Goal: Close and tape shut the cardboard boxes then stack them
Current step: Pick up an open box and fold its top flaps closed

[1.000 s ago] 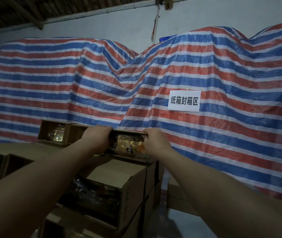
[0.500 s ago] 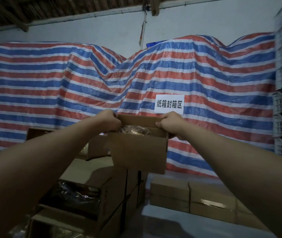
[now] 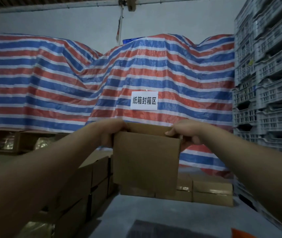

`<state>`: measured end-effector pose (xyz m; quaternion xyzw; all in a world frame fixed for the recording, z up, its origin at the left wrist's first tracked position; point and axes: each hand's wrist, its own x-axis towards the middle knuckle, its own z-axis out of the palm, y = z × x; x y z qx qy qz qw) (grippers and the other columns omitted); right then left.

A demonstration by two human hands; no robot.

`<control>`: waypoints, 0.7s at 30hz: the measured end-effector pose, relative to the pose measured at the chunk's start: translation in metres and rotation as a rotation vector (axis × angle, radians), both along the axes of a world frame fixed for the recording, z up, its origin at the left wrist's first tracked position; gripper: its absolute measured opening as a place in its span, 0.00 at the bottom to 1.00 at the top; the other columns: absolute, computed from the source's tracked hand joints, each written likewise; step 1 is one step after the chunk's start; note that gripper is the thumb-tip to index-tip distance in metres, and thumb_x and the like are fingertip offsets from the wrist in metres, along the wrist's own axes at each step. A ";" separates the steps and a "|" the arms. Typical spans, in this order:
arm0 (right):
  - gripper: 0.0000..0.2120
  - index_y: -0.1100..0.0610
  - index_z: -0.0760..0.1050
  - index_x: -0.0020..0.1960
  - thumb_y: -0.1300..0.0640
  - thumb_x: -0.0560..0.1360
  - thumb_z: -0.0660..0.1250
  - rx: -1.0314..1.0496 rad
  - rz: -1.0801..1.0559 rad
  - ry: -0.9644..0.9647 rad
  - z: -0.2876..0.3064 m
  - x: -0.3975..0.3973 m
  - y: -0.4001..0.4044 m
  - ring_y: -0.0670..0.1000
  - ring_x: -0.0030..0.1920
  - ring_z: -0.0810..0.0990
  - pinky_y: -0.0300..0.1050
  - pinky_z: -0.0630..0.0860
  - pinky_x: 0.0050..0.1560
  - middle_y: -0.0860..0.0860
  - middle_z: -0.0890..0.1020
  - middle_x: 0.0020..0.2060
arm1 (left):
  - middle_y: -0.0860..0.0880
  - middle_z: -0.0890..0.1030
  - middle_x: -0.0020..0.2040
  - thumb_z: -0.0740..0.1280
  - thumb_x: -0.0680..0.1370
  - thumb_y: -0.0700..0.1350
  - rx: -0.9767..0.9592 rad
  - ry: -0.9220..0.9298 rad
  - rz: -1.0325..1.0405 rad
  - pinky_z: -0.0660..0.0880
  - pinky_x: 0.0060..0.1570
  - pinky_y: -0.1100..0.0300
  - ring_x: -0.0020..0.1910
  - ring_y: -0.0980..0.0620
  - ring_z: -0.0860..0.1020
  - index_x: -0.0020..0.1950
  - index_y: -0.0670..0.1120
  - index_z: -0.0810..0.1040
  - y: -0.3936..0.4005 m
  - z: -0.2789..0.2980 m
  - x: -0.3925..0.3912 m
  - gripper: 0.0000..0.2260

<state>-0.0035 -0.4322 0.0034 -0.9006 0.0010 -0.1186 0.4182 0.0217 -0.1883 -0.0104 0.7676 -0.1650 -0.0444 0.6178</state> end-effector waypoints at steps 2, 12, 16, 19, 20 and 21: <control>0.09 0.64 0.77 0.59 0.61 0.80 0.65 0.014 0.017 0.090 -0.013 -0.008 -0.018 0.55 0.35 0.85 0.56 0.84 0.44 0.56 0.84 0.33 | 0.43 0.85 0.37 0.69 0.74 0.41 -0.053 0.081 -0.063 0.78 0.40 0.52 0.36 0.47 0.84 0.55 0.41 0.78 -0.007 -0.013 -0.007 0.11; 0.17 0.57 0.74 0.62 0.54 0.76 0.72 0.207 -0.051 0.355 -0.150 -0.017 -0.051 0.57 0.46 0.87 0.54 0.84 0.45 0.58 0.86 0.49 | 0.45 0.83 0.33 0.70 0.70 0.46 -0.333 0.330 -0.086 0.77 0.27 0.60 0.29 0.49 0.82 0.29 0.44 0.85 -0.043 -0.167 -0.016 0.11; 0.14 0.56 0.75 0.59 0.53 0.76 0.71 0.243 -0.036 0.286 -0.147 -0.023 -0.047 0.56 0.48 0.86 0.55 0.83 0.53 0.57 0.87 0.46 | 0.46 0.81 0.31 0.71 0.63 0.45 -0.372 0.330 -0.102 0.77 0.28 0.61 0.27 0.50 0.81 0.28 0.43 0.83 -0.041 -0.163 -0.018 0.07; 0.14 0.58 0.76 0.57 0.54 0.74 0.72 0.458 -0.021 0.197 -0.161 -0.032 -0.046 0.54 0.42 0.86 0.49 0.83 0.43 0.55 0.87 0.38 | 0.46 0.80 0.33 0.71 0.61 0.46 -0.430 0.298 -0.133 0.78 0.32 0.59 0.29 0.49 0.80 0.29 0.44 0.84 -0.043 -0.167 -0.021 0.06; 0.13 0.59 0.78 0.55 0.54 0.74 0.72 0.577 -0.017 0.157 -0.168 -0.036 -0.046 0.55 0.40 0.87 0.48 0.82 0.40 0.56 0.87 0.37 | 0.45 0.80 0.33 0.71 0.61 0.47 -0.443 0.289 -0.135 0.78 0.33 0.59 0.30 0.49 0.81 0.30 0.44 0.84 -0.044 -0.170 -0.020 0.07; 0.12 0.60 0.79 0.52 0.53 0.74 0.72 0.697 -0.012 0.104 -0.174 -0.039 -0.045 0.55 0.37 0.87 0.47 0.82 0.37 0.57 0.87 0.37 | 0.45 0.81 0.35 0.72 0.63 0.48 -0.451 0.278 -0.143 0.78 0.34 0.58 0.31 0.48 0.81 0.32 0.43 0.85 -0.044 -0.172 -0.021 0.08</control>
